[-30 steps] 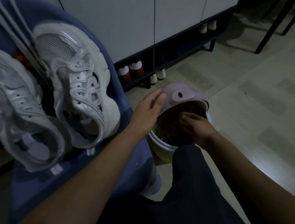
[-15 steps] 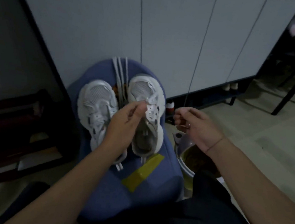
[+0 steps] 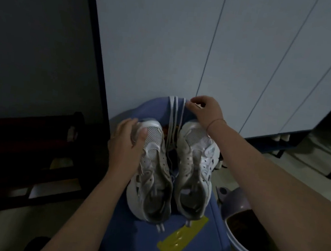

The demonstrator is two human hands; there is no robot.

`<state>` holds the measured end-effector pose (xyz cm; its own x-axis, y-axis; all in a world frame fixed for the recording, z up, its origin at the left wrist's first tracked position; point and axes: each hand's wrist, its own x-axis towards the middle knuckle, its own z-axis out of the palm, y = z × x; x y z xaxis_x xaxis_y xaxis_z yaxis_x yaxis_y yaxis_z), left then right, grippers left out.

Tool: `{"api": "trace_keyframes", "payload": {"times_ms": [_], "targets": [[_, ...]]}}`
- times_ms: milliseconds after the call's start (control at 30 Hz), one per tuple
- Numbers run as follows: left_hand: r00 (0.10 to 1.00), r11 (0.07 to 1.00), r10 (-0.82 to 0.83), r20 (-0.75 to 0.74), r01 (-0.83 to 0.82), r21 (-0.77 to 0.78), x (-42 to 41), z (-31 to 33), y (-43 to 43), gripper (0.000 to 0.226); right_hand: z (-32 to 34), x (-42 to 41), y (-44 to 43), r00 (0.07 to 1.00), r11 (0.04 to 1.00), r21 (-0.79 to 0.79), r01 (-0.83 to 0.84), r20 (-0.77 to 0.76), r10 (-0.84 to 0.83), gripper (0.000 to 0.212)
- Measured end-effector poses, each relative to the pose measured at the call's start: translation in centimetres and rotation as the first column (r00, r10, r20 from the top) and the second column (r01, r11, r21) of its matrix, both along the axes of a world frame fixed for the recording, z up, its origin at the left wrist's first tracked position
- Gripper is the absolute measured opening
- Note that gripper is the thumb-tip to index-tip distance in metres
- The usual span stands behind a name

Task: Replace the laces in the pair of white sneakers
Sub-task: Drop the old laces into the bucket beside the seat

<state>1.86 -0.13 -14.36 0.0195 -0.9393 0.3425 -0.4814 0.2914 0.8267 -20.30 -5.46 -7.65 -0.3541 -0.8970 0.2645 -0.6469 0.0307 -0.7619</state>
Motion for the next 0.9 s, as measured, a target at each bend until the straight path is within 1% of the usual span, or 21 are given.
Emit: {"api": "trace_keyframes", "payload": {"times_ms": [67,100,167,267,333,400,467,500,533,567,633,700,767,900], "targets": [[0.997,0.997,-0.018,-0.071,0.023,0.068,0.1,0.1,-0.5,0.051,-0.2,-0.3,-1.6,0.998,0.996,0.077,0.035,-0.052,-0.031,0.045],[0.997,0.997,-0.024,-0.078,0.029,0.072,0.2,0.0,-0.9,0.052,-0.1,-0.3,-2.2,0.998,0.993,0.112,0.027,-0.062,-0.021,0.047],[0.999,0.999,-0.035,-0.042,0.036,0.031,0.2,-0.3,-1.5,0.051,0.0,-0.1,-2.9,0.999,0.989,0.143,-0.024,-0.033,0.029,0.043],[0.999,0.999,-0.041,0.019,0.041,0.013,0.0,-0.5,-1.6,0.051,0.3,0.2,-3.1,0.995,0.991,0.103,-0.085,0.052,0.08,0.028],[0.998,0.999,-0.045,0.034,0.044,0.021,-0.1,-0.6,-1.3,0.05,0.5,0.2,-3.3,0.994,0.994,0.072,-0.078,0.079,0.072,0.02],[0.997,0.997,-0.067,0.034,0.066,0.036,-0.1,-0.4,-1.0,0.056,0.9,0.2,-3.5,0.996,0.995,0.084,-0.054,0.075,0.047,0.018],[0.996,0.994,-0.087,0.032,0.084,0.063,-0.1,-0.2,-0.7,0.067,1.7,0.3,-3.6,0.997,0.992,0.121,-0.039,0.067,0.031,0.021],[0.995,0.992,-0.098,0.03,0.095,0.085,-0.1,-0.1,-0.6,0.07,2.3,0.4,-3.7,0.996,0.992,0.123,-0.038,0.09,0.027,0.022],[0.994,0.988,-0.111,0.023,0.108,0.11,-0.1,0.1,-0.5,0.072,3.2,0.5,-3.8,0.988,0.993,0.106,-0.043,0.15,0.027,0.024],[0.992,0.983,-0.126,0.007,0.123,0.136,0.0,0.3,-0.3,0.073,4.3,0.5,-3.8,0.97,0.996,0.075,-0.055,0.242,0.036,0.025],[0.987,0.971,-0.156,-0.042,0.161,0.177,0.0,1.2,-0.1,0.072,7.3,0.7,-3.5,0.891,0.994,-0.02,-0.103,0.443,0.101,0.025],[0.978,0.959,-0.182,-0.097,0.199,0.201,-0.1,2.9,-0.4,0.065,10.9,1.1,-2.9,0.794,0.974,-0.151,-0.171,0.564,0.227,0.02],[0.969,0.956,-0.186,-0.16,0.216,0.199,-0.4,5.4,-1.0,0.057,14.8,1.6,-1.9,0.71,0.936,-0.262,-0.235,0.611,0.35,0.02],[0.929,0.953,-0.249,-0.273,0.285,0.1,-1.3,12.5,-1.6,0.051,21.5,2.3,0.8,0.564,0.856,-0.431,-0.285,0.647,0.514,0.021]]}}
